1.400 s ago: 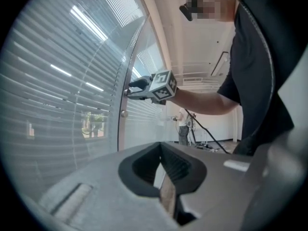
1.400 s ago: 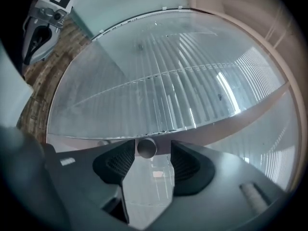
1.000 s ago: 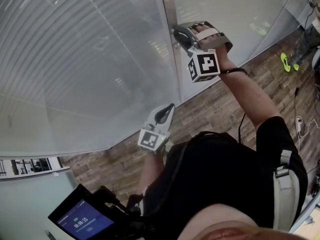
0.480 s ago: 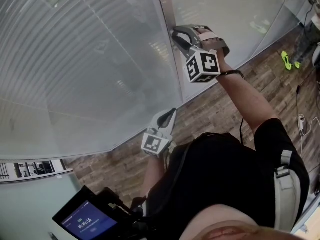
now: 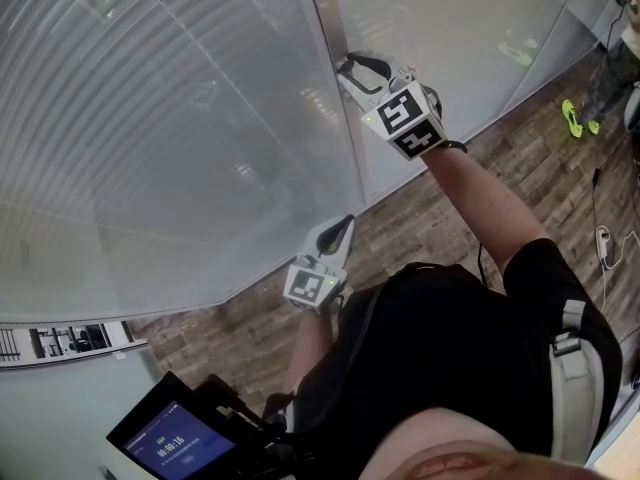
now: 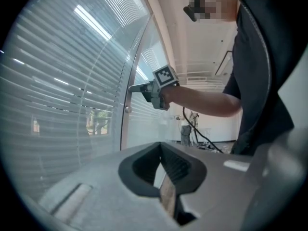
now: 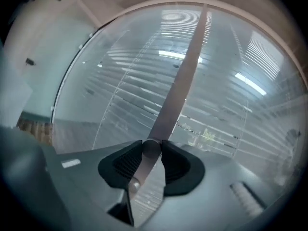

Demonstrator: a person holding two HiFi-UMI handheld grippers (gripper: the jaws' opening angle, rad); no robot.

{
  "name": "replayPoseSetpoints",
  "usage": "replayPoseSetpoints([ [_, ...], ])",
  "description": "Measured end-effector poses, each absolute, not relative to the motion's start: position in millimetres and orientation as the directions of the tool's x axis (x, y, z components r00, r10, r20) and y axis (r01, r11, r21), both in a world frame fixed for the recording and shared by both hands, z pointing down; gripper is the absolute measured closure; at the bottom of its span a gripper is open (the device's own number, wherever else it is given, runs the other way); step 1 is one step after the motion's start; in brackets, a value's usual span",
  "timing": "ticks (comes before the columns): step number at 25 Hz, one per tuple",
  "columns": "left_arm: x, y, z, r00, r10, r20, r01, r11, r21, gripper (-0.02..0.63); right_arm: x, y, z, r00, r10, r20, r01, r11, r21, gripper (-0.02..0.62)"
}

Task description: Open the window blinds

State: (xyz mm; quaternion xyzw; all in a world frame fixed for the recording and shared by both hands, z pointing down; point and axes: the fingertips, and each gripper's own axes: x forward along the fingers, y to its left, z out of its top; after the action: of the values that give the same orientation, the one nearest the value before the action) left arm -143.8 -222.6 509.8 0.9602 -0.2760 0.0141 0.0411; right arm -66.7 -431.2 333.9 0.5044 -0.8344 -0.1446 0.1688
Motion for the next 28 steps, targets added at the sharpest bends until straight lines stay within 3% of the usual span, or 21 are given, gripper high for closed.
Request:
replayPoseSetpoints([
  [4,-149,-227,506,0.831,-0.555,0.038,-0.556,-0.828,0.071,0.603,-60,-435,337,-0.463,-0.882,0.084,-0.873,0.470,0.131,0.466],
  [9,-145,-226,502,0.838,-0.541,0.068,-0.545,-0.836,0.066,0.603,-56,-436,336,-0.469,-0.882,0.035,-0.878,0.462,-0.128,0.466],
  [21,-144,-226,506,0.843,-0.536,0.054,-0.538,-0.841,0.055,0.603,-56,-438,336,-0.475,-0.880,0.013,-0.852,0.456,-0.256,0.466],
  [28,-141,-226,501,0.843,-0.533,0.074,-0.538,-0.840,0.069,0.603,-55,-441,339,-0.463,-0.886,0.013,-0.864,0.448,-0.228,0.466],
])
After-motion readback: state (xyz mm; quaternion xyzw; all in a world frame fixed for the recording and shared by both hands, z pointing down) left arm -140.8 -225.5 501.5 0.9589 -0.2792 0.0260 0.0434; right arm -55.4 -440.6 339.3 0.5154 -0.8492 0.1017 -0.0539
